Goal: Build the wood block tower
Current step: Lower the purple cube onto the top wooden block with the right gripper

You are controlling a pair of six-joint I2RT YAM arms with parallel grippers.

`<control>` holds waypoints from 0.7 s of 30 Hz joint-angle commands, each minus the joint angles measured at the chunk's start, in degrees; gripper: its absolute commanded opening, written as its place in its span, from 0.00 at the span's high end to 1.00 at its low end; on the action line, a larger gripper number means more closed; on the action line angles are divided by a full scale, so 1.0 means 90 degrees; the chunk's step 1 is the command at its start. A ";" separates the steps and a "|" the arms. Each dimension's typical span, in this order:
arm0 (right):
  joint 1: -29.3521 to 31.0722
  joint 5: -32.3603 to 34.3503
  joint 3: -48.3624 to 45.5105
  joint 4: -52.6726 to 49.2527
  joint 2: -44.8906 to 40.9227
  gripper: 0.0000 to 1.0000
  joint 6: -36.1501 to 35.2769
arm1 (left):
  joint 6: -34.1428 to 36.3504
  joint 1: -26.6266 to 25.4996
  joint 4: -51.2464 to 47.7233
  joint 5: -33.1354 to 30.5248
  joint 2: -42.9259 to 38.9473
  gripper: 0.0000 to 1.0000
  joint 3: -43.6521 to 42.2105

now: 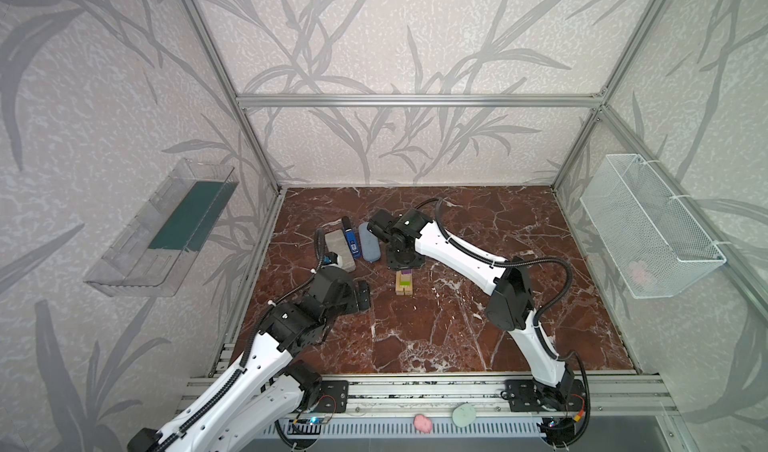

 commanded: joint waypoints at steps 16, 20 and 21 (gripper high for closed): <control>-0.0021 0.0042 0.0237 -0.0064 0.0094 0.58 0.0041 | -0.0046 0.0032 -0.0102 0.0011 -0.0040 0.01 0.0085; -0.0024 0.0053 0.0326 -0.0118 0.0023 0.51 0.0014 | -0.0036 0.0038 -0.0095 0.0002 -0.0031 0.00 0.0112; -0.0028 0.0049 0.0373 -0.0154 -0.0010 0.48 0.0007 | -0.0029 0.0033 -0.0102 -0.0002 -0.0032 0.00 0.0131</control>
